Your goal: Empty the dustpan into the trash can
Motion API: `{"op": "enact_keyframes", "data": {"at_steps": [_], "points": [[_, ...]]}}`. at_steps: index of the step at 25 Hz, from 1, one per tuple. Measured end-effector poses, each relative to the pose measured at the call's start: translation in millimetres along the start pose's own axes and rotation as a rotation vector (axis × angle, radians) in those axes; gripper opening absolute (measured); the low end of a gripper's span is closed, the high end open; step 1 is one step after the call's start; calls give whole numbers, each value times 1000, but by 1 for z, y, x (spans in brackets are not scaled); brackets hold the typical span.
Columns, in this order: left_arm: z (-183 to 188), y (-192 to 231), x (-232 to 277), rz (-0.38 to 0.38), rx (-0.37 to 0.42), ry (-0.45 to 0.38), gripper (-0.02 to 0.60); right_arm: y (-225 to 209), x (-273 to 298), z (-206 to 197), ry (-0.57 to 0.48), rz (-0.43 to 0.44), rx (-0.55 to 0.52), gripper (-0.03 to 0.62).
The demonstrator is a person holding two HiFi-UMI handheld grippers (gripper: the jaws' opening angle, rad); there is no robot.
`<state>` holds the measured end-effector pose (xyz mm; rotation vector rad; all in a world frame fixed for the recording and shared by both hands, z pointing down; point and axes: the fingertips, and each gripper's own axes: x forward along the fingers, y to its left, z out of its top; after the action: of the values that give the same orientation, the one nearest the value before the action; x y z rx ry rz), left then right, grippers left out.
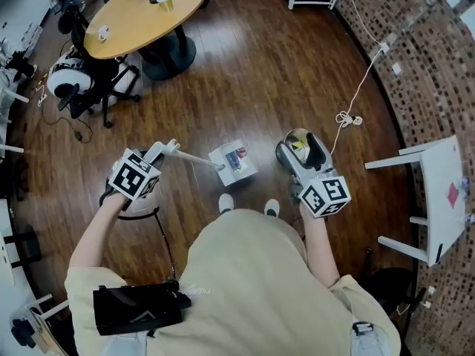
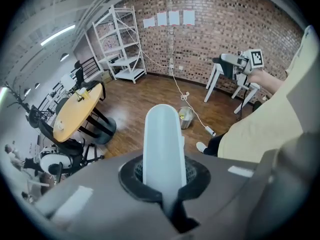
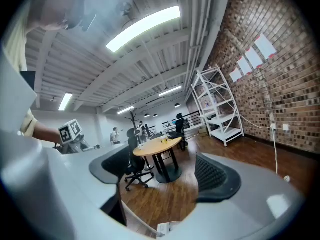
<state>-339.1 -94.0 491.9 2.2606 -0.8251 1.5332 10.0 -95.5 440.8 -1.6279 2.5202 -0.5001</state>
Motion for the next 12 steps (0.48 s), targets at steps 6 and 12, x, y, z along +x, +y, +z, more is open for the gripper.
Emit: {"op": "enact_keyframes", "data": {"at_steps": [6, 12], "points": [[59, -16, -16, -45, 53, -29, 0, -34, -42, 13, -50, -94, 9, 399], [113, -31, -11, -82, 124, -49, 0, -60, -80, 15, -83, -177, 34, 399]]}}
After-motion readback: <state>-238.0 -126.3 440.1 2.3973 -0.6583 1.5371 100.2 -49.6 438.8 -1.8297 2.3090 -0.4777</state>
